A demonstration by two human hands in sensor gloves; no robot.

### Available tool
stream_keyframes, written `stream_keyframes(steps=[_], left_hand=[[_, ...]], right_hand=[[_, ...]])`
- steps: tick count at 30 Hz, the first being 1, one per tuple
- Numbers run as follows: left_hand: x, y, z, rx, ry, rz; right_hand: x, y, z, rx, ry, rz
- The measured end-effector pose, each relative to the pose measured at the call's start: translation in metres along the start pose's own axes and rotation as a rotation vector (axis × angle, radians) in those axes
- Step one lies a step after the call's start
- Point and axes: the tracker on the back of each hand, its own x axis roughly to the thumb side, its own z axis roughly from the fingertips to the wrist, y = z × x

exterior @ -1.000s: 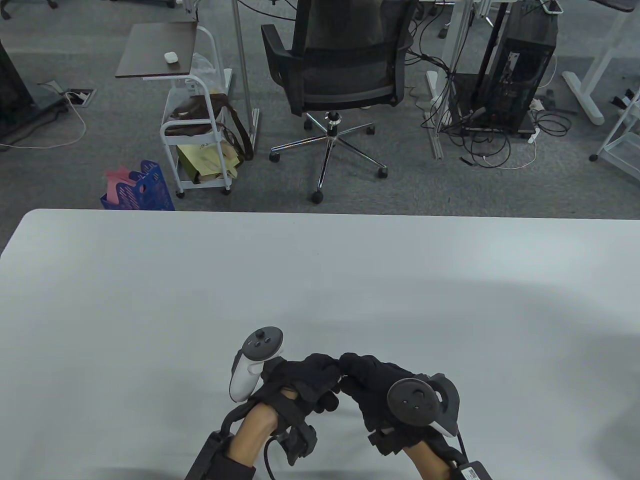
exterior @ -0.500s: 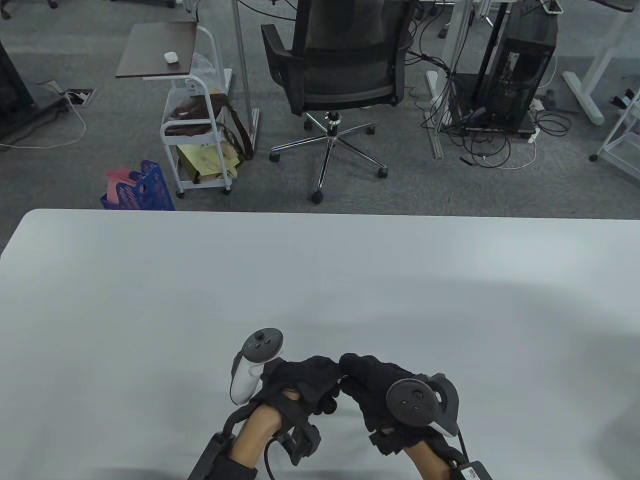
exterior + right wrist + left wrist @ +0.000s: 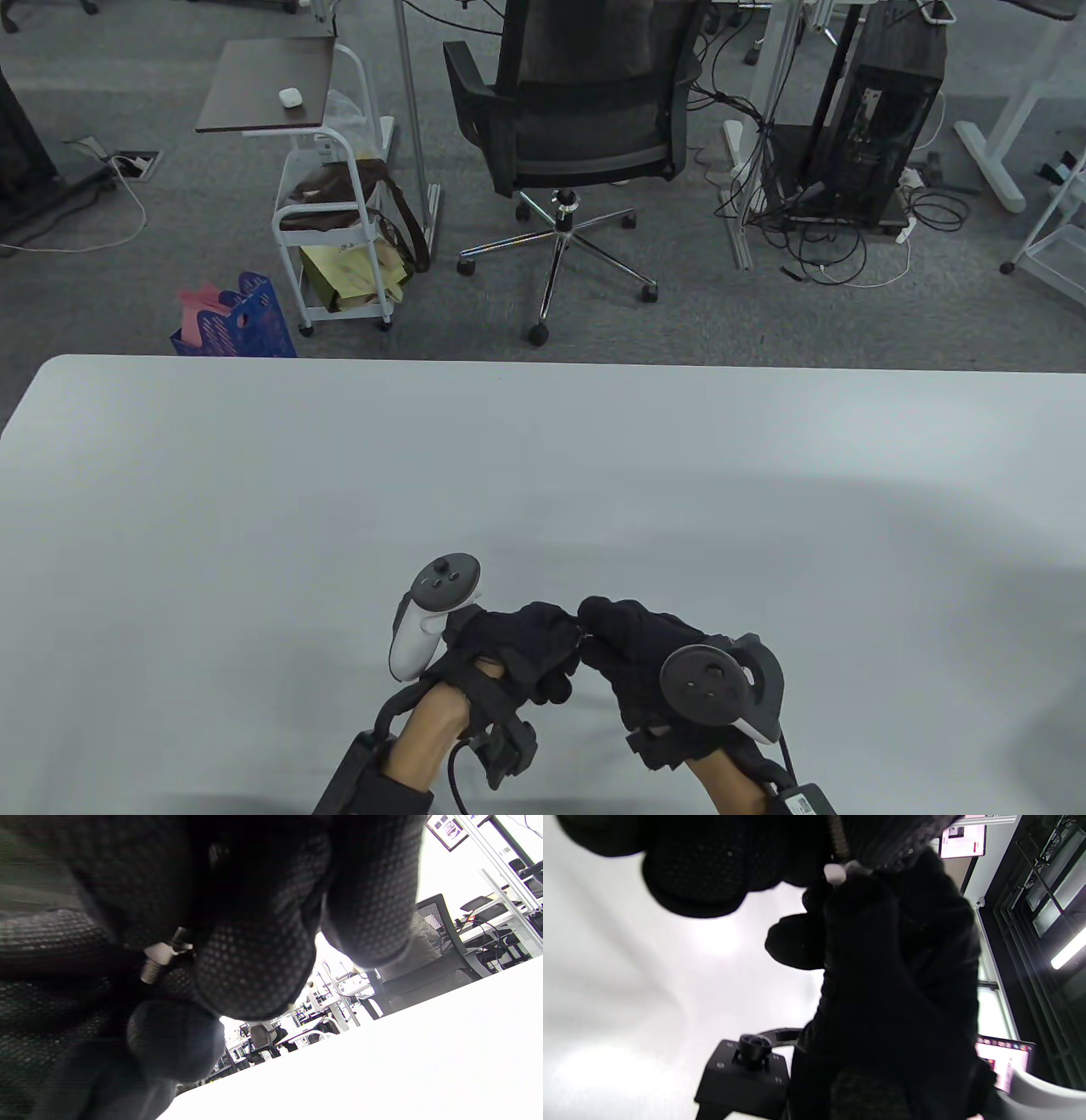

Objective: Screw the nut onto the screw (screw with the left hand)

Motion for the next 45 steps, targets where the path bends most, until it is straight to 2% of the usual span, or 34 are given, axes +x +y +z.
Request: stream_keyframes(steps=[4, 6, 11, 15, 22, 27, 32, 39, 45], left_hand=[[-0.0037, -0.0008, -0.0001, 0.037, 0.011, 0.041], [-0.0026, 0.0, -0.0005, 0.048, 0.007, 0.005], [0.0, -0.0011, 0.0002, 0.014, -0.014, 0.015], [-0.001, -0.0015, 0.0, 0.073, 0.004, -0.034], [0.002, 0.0001, 0.002, 0.074, 0.0, -0.008], [0.0038, -0.0013, 0.001, 0.027, -0.037, 0.007], [0.0, -0.0003, 0.0014, 0.1, -0.016, -0.017], [0.0001, 0.0002, 0.0008, 0.02, -0.019, 0.031], [0.0036, -0.0013, 0.0014, 0.111, -0.012, -0.037]], right_hand=[[0.0002, 0.0009, 0.0007, 0.007, -0.009, 0.002], [0.0012, 0.0008, 0.0005, 0.008, -0.013, 0.004], [0.0018, -0.0009, 0.0004, -0.008, -0.018, 0.018], [-0.0001, -0.0002, 0.0005, -0.002, -0.014, 0.023], [0.0011, 0.0014, 0.0005, 0.034, -0.018, 0.0], [0.0017, -0.002, 0.0003, -0.012, -0.018, 0.022], [0.0004, -0.0001, 0.0008, -0.012, -0.009, 0.024], [0.0018, 0.0002, 0.0005, -0.011, -0.014, 0.023], [0.0015, 0.0004, 0.0011, -0.009, -0.015, 0.028]])
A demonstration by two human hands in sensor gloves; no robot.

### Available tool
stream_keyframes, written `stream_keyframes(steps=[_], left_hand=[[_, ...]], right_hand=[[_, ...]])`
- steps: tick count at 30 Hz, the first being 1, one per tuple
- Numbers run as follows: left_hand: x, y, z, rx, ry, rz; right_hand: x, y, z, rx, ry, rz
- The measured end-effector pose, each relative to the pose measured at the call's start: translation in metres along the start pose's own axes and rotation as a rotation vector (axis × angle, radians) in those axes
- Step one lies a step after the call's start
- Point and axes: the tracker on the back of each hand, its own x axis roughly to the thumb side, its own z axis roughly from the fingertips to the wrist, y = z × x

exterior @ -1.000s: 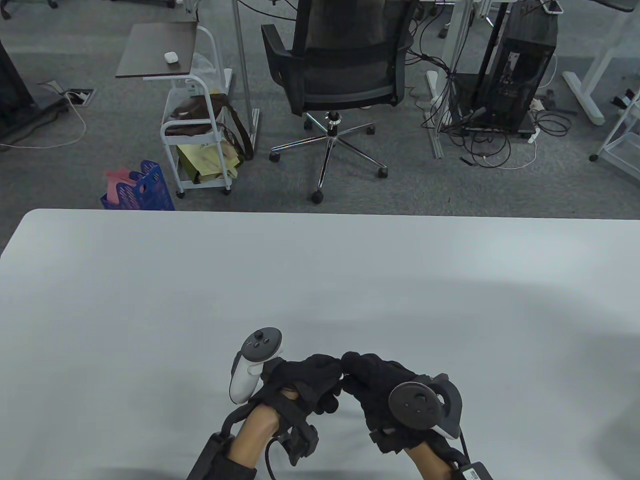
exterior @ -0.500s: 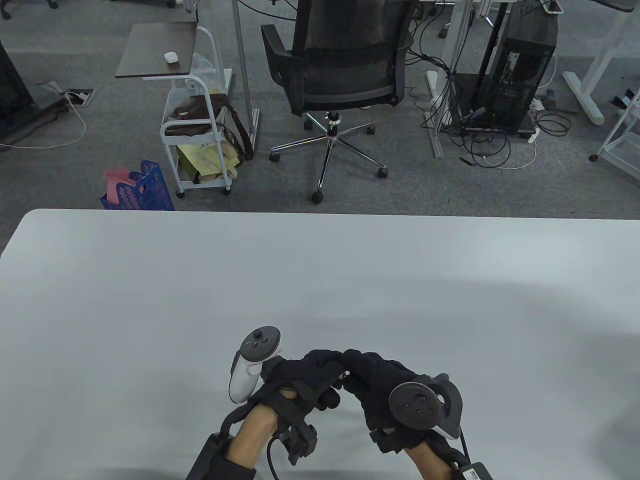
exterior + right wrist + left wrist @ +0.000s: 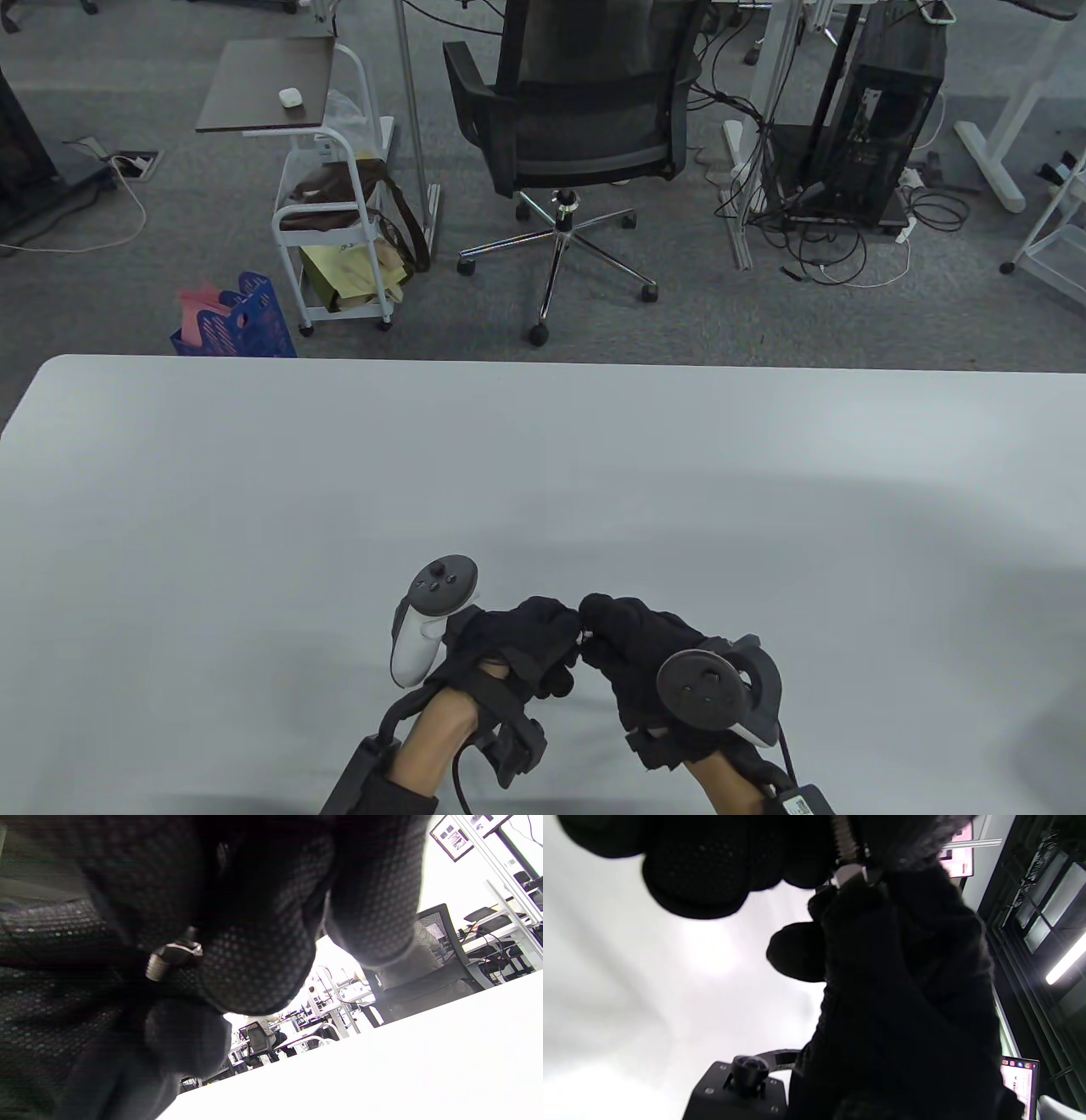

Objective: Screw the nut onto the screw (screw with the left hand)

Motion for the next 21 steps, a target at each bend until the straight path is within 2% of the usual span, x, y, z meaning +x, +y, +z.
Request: stream_keyframes(steps=[4, 8, 14, 18, 21], left_hand=[[-0.0014, 0.0013, 0.0007, -0.062, -0.008, 0.044], [-0.0021, -0.0001, -0.0005, -0.034, 0.001, 0.017], [-0.0007, -0.002, 0.0014, -0.09, 0.0, 0.03], [0.0002, -0.0017, 0.0005, -0.02, 0.003, -0.006], [0.0016, -0.0018, 0.0005, -0.075, -0.005, 0.018]], right_hand=[[0.0015, 0.0004, 0.0005, -0.011, -0.003, -0.006], [0.0016, 0.0006, 0.0006, -0.009, -0.006, -0.004], [0.0006, 0.0, 0.0005, -0.007, 0.003, -0.024], [-0.0001, -0.0003, 0.0003, -0.004, 0.002, -0.017], [0.0008, 0.0, 0.0001, 0.0, 0.001, -0.02]])
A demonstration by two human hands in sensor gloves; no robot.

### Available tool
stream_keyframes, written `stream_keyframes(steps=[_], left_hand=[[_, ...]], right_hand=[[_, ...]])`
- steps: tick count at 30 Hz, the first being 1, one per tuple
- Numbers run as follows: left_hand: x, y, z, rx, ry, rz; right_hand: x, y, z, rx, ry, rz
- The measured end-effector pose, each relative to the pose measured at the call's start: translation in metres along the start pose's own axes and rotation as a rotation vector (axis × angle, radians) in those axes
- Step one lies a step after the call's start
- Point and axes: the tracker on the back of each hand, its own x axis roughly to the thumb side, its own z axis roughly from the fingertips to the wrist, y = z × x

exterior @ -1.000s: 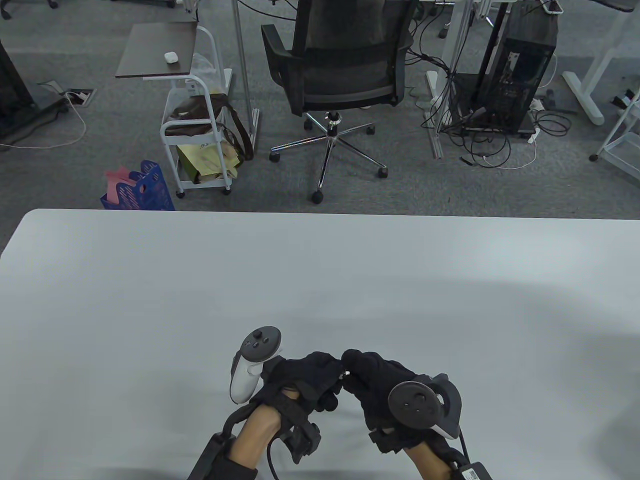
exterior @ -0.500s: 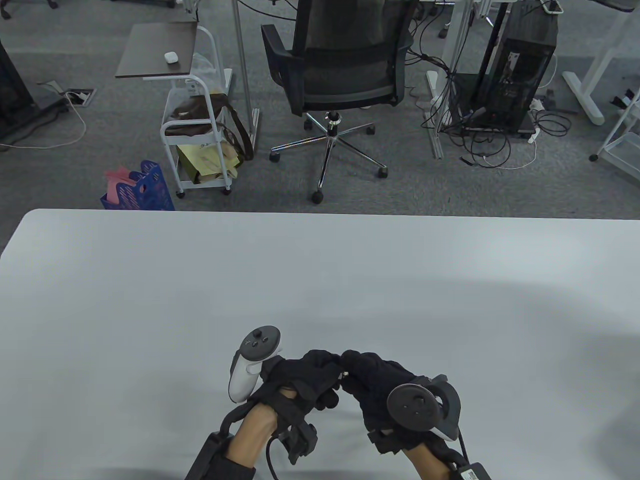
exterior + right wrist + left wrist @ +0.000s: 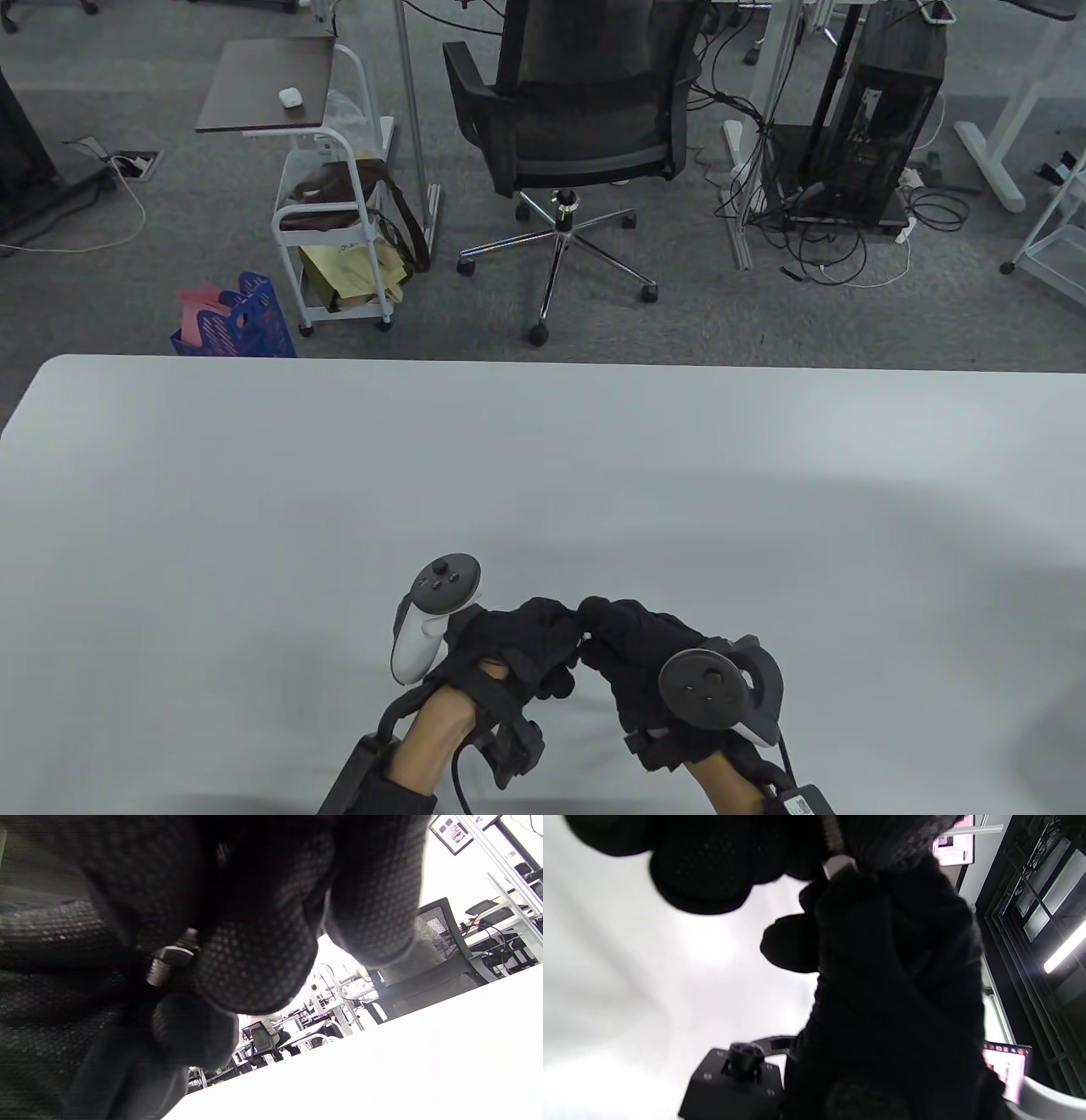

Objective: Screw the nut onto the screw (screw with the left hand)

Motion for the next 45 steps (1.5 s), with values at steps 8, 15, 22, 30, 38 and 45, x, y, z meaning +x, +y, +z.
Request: stream_keyframes(steps=[8, 15, 22, 30, 38, 45], left_hand=[[0.0003, 0.0, 0.0002, 0.003, 0.009, -0.01], [0.0003, 0.0001, 0.0014, 0.067, -0.003, -0.026], [-0.0009, -0.0006, 0.0016, -0.004, -0.005, 0.025], [0.0001, -0.0003, 0.0008, -0.022, -0.009, 0.022], [0.0021, 0.0013, 0.0004, -0.037, -0.033, 0.012], [0.0024, -0.0001, -0.0001, 0.021, -0.012, -0.019]], right_hand=[[0.0, -0.0003, -0.0002, 0.005, -0.006, 0.002], [0.0008, -0.0025, -0.0005, -0.012, -0.004, 0.001], [0.0007, -0.0036, -0.0005, -0.016, -0.001, -0.01], [0.0001, -0.0026, -0.0009, -0.009, 0.003, -0.008], [-0.001, -0.0033, -0.0011, -0.006, 0.02, -0.039], [-0.0007, -0.0024, -0.0011, 0.004, 0.013, -0.028]])
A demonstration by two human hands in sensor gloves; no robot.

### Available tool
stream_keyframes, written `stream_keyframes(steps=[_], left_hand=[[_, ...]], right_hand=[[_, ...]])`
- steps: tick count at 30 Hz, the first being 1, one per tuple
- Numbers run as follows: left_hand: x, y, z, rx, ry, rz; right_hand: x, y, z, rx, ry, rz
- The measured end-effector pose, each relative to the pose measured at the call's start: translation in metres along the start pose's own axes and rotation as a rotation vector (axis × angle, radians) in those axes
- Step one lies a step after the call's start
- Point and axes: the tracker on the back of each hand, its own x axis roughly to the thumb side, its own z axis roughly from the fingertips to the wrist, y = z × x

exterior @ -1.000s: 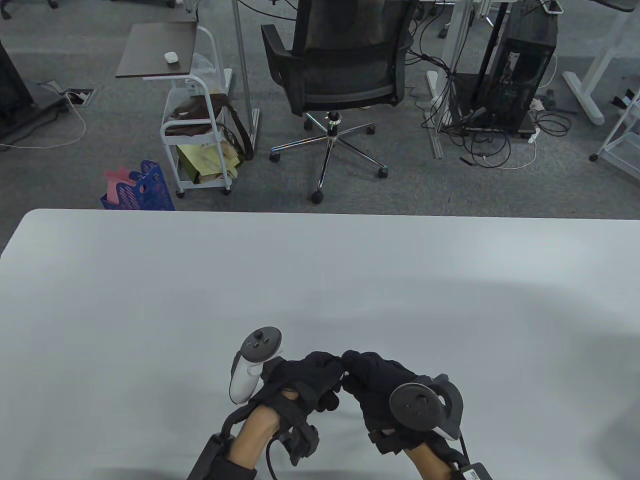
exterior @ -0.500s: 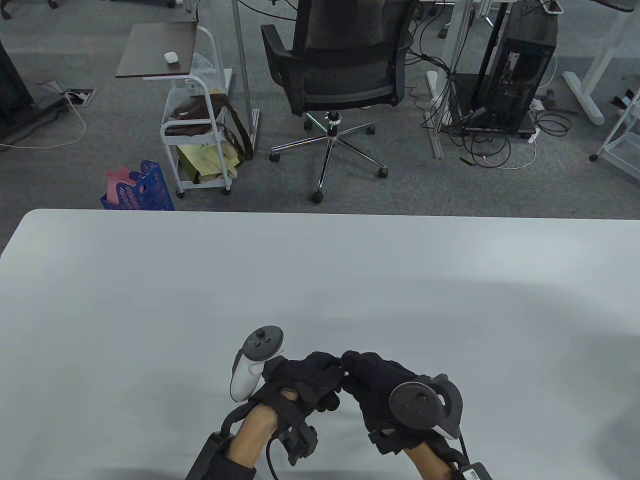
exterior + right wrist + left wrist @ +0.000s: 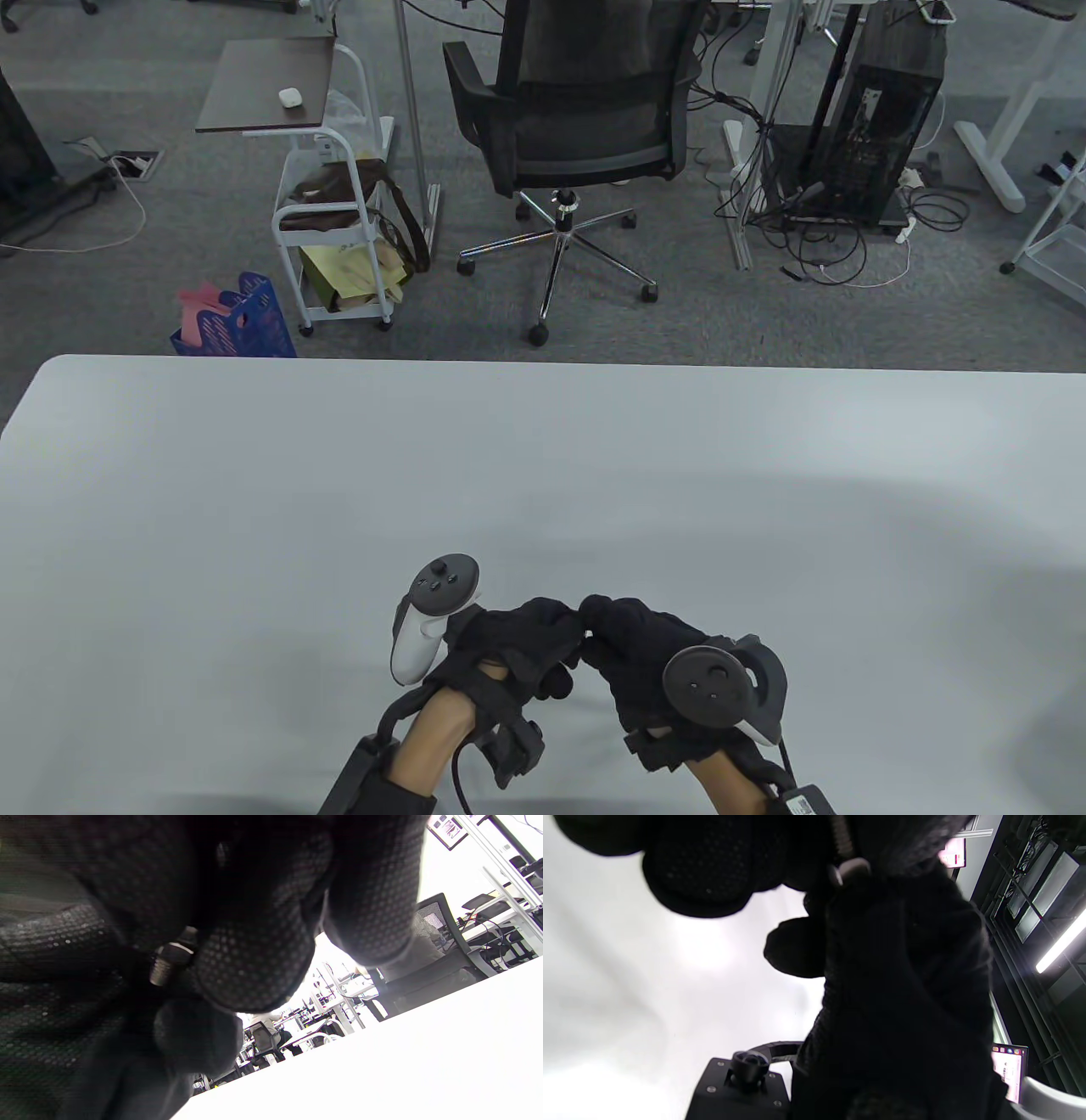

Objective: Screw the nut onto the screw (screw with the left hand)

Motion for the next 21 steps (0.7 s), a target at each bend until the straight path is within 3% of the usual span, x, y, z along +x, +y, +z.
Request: stream_keyframes(steps=[4, 8, 12, 18, 21], left_hand=[[-0.0004, 0.0008, 0.002, -0.026, -0.016, 0.024], [-0.0015, 0.0006, 0.0015, 0.05, 0.004, -0.02], [0.0016, -0.0002, 0.0017, -0.016, -0.01, -0.011], [-0.004, 0.0015, 0.0014, 0.05, 0.023, -0.009], [0.0002, 0.0005, 0.0006, 0.006, 0.015, -0.011]], right_hand=[[-0.0007, -0.0003, 0.0, -0.006, 0.007, -0.008], [-0.0017, 0.0011, 0.0007, 0.004, 0.008, 0.003], [-0.0011, 0.0012, 0.0007, 0.003, 0.008, -0.004], [-0.0021, 0.0013, 0.0005, 0.006, 0.009, 0.006], [-0.0014, 0.0014, 0.0006, 0.008, 0.004, 0.005]])
